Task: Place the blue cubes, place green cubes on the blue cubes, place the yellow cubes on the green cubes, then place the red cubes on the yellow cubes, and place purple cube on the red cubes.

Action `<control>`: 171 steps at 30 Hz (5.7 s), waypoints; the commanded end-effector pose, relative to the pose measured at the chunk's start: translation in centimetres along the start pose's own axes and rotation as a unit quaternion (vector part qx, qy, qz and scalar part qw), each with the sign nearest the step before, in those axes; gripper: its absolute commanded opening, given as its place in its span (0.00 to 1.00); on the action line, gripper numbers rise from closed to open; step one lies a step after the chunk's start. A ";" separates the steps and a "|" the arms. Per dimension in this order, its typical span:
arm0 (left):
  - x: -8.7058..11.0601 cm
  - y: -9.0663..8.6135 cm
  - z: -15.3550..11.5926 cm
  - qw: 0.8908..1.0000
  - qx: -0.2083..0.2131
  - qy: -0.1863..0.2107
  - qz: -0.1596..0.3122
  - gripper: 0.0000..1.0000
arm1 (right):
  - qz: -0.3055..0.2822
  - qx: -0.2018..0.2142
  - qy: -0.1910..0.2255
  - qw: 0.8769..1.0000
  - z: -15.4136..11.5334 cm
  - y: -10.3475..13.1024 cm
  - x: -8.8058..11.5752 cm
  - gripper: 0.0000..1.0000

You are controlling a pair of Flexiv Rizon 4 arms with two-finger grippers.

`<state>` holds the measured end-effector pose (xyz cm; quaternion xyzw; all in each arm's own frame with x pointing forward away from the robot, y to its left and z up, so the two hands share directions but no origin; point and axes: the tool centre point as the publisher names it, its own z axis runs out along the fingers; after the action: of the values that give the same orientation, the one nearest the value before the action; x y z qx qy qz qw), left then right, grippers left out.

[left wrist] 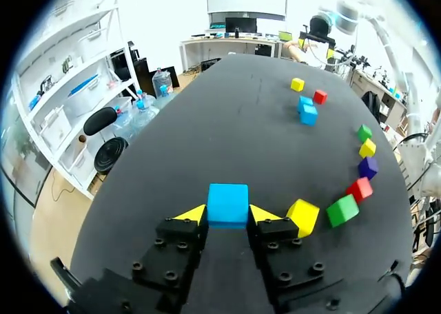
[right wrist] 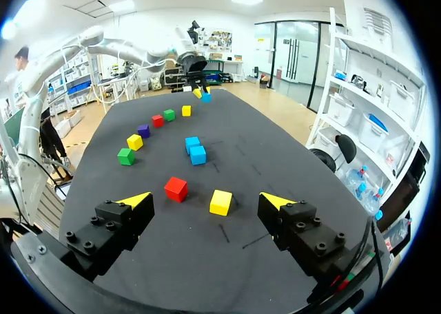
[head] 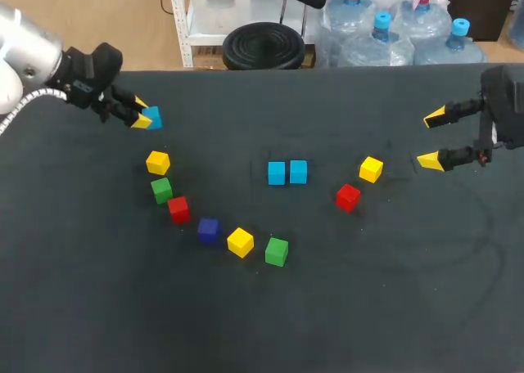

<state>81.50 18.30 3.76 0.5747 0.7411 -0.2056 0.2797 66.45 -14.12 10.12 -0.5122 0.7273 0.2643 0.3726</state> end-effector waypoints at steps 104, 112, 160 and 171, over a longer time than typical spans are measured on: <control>-9.2 -14.6 13.3 0.991 0.093 0.011 0.095 0.00 | 0.000 0.000 -0.001 1.000 0.1 0.0 0.0 1.00; -9.2 -14.4 13.4 0.991 0.093 0.011 0.092 0.00 | 0.000 0.000 -0.001 1.000 0.1 0.0 0.0 1.00; -8.9 -14.8 13.7 0.991 0.096 0.027 0.085 0.87 | 0.000 0.000 -0.001 1.000 0.1 0.0 0.0 1.00; -10.5 -14.3 10.7 0.996 0.069 0.019 0.049 1.00 | 0.000 0.000 -0.001 1.000 0.1 0.0 0.0 1.00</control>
<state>72.31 -0.52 1.17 0.6355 0.6974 -0.2366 0.2321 66.46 -14.12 10.12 -0.5121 0.7273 0.2644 0.3726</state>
